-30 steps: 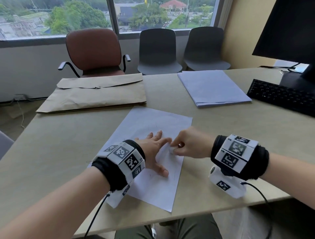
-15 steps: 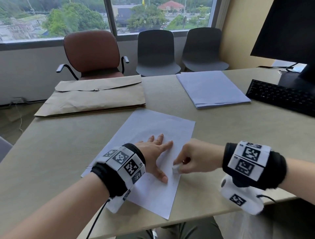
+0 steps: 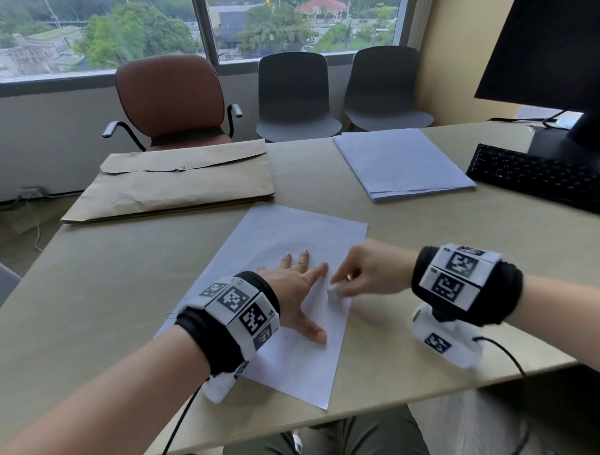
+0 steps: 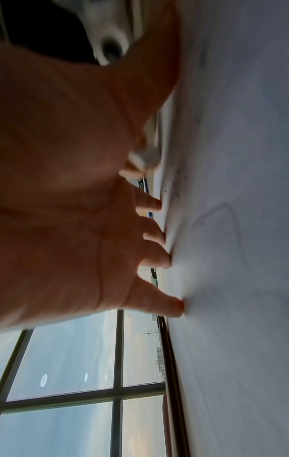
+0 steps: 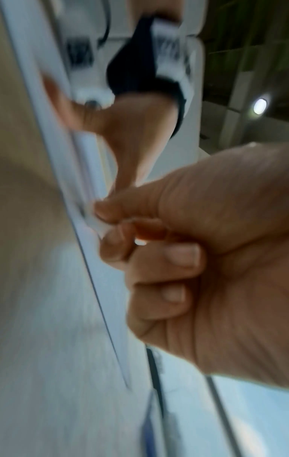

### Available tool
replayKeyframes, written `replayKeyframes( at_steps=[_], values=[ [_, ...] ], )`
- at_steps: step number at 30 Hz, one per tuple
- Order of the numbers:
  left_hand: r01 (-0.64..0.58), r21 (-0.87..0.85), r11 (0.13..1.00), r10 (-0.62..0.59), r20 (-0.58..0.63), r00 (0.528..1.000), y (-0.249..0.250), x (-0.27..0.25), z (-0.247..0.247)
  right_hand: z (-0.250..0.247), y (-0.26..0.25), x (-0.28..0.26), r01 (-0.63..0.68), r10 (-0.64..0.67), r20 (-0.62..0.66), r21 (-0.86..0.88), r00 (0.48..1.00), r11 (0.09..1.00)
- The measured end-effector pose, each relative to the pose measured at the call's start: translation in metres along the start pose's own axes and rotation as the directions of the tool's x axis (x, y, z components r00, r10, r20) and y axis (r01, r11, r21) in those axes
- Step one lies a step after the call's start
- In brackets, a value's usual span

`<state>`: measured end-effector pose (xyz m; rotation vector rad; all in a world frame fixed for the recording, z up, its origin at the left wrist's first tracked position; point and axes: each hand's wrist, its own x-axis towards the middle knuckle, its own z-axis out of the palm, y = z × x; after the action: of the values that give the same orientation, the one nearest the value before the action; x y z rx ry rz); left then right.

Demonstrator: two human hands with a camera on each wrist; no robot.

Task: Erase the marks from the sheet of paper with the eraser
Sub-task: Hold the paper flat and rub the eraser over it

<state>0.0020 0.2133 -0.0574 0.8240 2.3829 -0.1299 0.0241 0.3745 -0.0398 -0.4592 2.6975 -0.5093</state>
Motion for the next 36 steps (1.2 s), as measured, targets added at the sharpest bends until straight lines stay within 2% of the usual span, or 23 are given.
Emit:
replayKeyframes(
  at_steps=[2,4,8,9,10,13,15,18,20,23,26,31,32,36],
  values=[
    [-0.001,0.000,1.000,0.001,0.006,1.000,0.000,0.000,0.000,0.000,0.007,0.007,-0.017,0.020,-0.113,0.024,0.993,1.000],
    [0.000,0.003,1.000,0.000,0.012,1.000,0.000,0.000,0.000,0.007,0.006,0.001,-0.009,0.012,-0.136,0.025,0.991,1.000],
    [-0.007,0.016,1.000,0.007,0.026,1.000,0.002,0.000,0.001,0.018,-0.009,-0.023,0.082,-0.085,0.065,0.048,0.994,0.995],
    [-0.010,0.015,1.000,0.009,0.027,1.000,0.002,0.000,0.001,0.015,-0.008,-0.022,0.081,-0.084,0.073,0.034,0.994,0.996],
    [-0.012,0.011,1.000,0.012,0.027,1.000,0.002,-0.001,0.001,0.010,-0.007,-0.017,0.066,-0.066,0.049,0.007,0.997,0.998],
    [-0.018,0.006,1.000,0.018,0.027,0.999,0.002,-0.001,0.000,0.002,0.005,0.002,0.006,-0.009,-0.130,-0.027,0.991,1.000],
    [-0.018,0.012,1.000,0.018,0.027,0.999,0.002,-0.001,0.001,0.006,0.005,0.002,0.004,-0.009,-0.162,-0.028,0.987,1.000],
    [-0.014,0.016,1.000,0.013,0.030,0.999,0.002,-0.001,0.001,0.017,-0.006,-0.018,0.085,-0.085,-0.005,0.002,0.996,0.996],
    [-0.015,0.026,1.000,0.015,0.028,1.000,0.002,0.000,0.001,0.016,-0.010,-0.023,0.095,-0.096,0.072,0.016,0.993,0.995],
    [-0.020,0.032,0.999,0.019,0.028,0.999,0.002,-0.001,0.000,0.006,-0.002,-0.006,0.016,-0.018,-0.034,-0.047,0.999,0.999],
    [-0.016,0.020,1.000,0.015,0.038,0.999,0.003,-0.002,0.000,0.010,-0.003,0.002,-0.031,0.028,-0.134,-0.018,0.991,0.999],
    [-0.001,0.066,0.998,-0.004,0.067,0.998,0.005,0.000,-0.005,0.022,-0.020,-0.015,0.038,-0.038,0.046,0.008,0.998,0.999],
    [0.000,0.070,0.998,-0.005,0.070,0.998,0.006,0.001,-0.005,0.016,-0.017,-0.013,0.026,-0.026,0.036,0.000,0.999,1.000],
    [-0.004,0.033,0.999,0.002,0.063,0.998,0.005,0.000,-0.004,0.005,0.003,0.002,-0.027,0.026,-0.140,-0.008,0.990,1.000]
  ],
)
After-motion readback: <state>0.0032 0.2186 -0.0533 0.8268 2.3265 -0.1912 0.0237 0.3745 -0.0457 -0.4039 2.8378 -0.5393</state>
